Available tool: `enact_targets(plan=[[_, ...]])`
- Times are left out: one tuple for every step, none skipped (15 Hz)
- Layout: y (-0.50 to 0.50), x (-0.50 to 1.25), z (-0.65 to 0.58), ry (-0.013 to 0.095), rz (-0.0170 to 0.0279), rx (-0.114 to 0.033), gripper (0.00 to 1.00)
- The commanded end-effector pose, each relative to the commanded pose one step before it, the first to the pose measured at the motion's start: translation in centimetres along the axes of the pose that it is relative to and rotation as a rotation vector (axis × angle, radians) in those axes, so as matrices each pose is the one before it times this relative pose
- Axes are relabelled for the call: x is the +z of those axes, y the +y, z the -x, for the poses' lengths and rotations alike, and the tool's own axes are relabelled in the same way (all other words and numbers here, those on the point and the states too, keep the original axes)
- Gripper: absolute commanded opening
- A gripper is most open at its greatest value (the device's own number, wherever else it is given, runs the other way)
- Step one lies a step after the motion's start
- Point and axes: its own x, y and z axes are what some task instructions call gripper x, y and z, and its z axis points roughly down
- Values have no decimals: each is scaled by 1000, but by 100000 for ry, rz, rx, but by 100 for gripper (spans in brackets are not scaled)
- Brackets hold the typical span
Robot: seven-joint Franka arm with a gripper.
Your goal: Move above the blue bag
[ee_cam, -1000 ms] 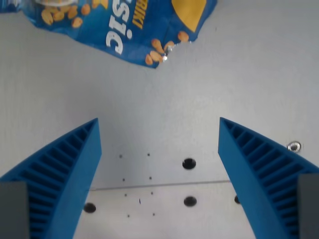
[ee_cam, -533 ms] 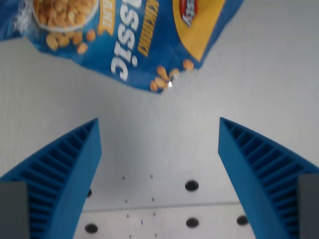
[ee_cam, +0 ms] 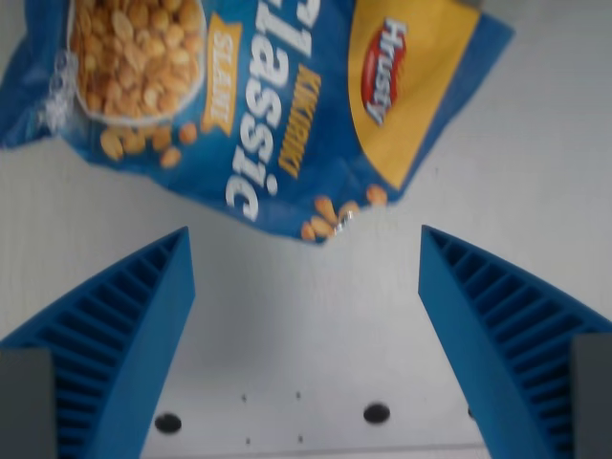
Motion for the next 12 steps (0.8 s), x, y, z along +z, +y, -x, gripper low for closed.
enact_targets(plan=[[-419, 541, -1657, -779, -1412, -852, 100], [-76, 237, -409, 37, -22, -133, 100], [-74, 236, -406, 163, -27, -36, 100], [-70, 231, -398, -16, 9, -213, 100], [-63, 223, -385, 30, 6, -53, 100], [-58, 212, -371, 64, 11, -93, 100], [-54, 200, -355, 151, 21, -151, 100], [-52, 192, -336, 310, 25, -144, 100], [-52, 183, -316, 202, -1, -132, 100], [-51, 177, -294, 240, 41, -83, 100], [-49, 168, -274, 287, 41, 10, 100], [-46, 159, -255, 106, 53, -100, 100]])
